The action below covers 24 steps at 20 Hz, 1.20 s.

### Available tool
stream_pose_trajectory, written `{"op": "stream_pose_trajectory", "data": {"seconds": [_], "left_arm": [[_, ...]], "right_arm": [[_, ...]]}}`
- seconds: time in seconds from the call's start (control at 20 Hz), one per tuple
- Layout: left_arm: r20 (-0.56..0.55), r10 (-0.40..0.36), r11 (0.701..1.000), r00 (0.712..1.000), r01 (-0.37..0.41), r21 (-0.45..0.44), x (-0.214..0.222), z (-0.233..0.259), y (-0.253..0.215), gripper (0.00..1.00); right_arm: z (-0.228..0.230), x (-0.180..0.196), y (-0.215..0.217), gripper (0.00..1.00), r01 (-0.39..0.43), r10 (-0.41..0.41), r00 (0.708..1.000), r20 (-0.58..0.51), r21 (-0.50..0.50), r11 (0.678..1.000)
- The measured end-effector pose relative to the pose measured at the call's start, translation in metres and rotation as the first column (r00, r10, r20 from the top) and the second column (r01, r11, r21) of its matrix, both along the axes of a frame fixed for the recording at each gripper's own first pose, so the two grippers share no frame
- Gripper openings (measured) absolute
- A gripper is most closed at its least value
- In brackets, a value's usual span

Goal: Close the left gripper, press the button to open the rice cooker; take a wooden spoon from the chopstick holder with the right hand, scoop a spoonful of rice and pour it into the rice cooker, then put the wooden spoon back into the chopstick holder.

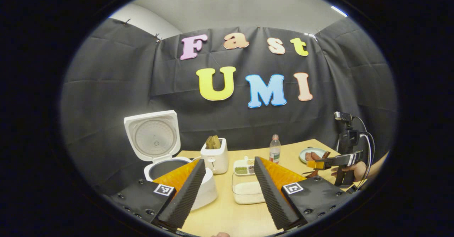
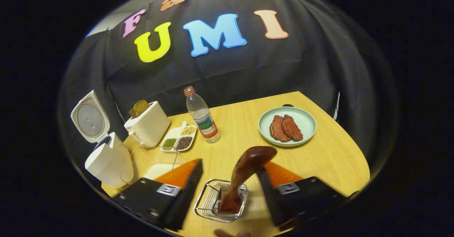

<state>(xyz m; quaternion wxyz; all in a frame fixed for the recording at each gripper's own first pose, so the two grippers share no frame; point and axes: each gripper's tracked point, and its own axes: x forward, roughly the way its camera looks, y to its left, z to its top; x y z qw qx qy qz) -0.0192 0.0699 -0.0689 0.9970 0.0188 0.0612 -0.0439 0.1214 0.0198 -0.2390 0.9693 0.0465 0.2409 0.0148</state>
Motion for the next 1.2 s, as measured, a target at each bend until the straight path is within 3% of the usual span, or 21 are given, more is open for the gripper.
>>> {"op": "stream_pose_trajectory", "data": {"seconds": [0.05, 0.2, 0.3, 0.4, 0.45, 0.65, 0.75, 0.85, 1.2], "left_arm": [[0.002, -0.006, 1.000, 1.000, 0.006, -0.006, 0.002, 0.001, -0.003, 0.93], [0.009, -0.027, 0.999, 1.000, 0.027, -0.022, 0.010, 0.004, -0.013, 0.96], [0.013, -0.030, 0.999, 0.999, 0.030, -0.034, 0.017, 0.006, -0.015, 0.93], [0.018, -0.030, 0.998, 0.999, 0.031, -0.054, 0.024, 0.011, -0.014, 0.96], [0.025, -0.023, 0.997, 0.999, 0.024, -0.072, 0.028, 0.017, -0.011, 0.93], [0.071, 0.014, 0.995, 0.997, -0.007, -0.099, 0.050, 0.054, 0.019, 0.96], [0.089, 0.048, 0.997, 0.995, -0.043, -0.059, 0.065, 0.073, 0.049, 0.93], [0.107, 0.082, 0.996, 0.991, -0.077, -0.046, 0.082, 0.092, 0.079, 0.96], [0.123, 0.182, 0.981, 0.976, -0.171, -0.096, 0.152, 0.150, 0.166, 0.94]], "right_arm": [[0.018, -0.002, -0.011, 0.96, 0.012, -0.011, 0.999, 0.048, -0.026, 1.000], [0.075, -0.011, -0.022, 0.97, 0.018, -0.004, 0.984, 0.180, -0.081, 0.997], [0.119, -0.015, -0.019, 0.98, 0.008, 0.019, 0.964, 0.266, -0.101, 0.995], [0.164, -0.018, -0.012, 0.98, -0.006, 0.043, 0.936, 0.350, -0.106, 0.994], [0.183, -0.020, -0.008, 0.98, -0.008, 0.049, 0.923, 0.382, -0.106, 0.994], [0.247, -0.029, 0.007, 0.98, -0.011, 0.063, 0.880, 0.471, -0.112, 0.994], [0.266, -0.032, 0.020, 0.98, -0.028, 0.067, 0.868, 0.492, -0.087, 0.996], [0.274, -0.034, 0.029, 0.97, -0.047, 0.072, 0.865, 0.496, -0.063, 0.997], [0.277, -0.030, 0.031, 0.98, -0.056, 0.084, 0.864, 0.497, -0.071, 0.996]]}}
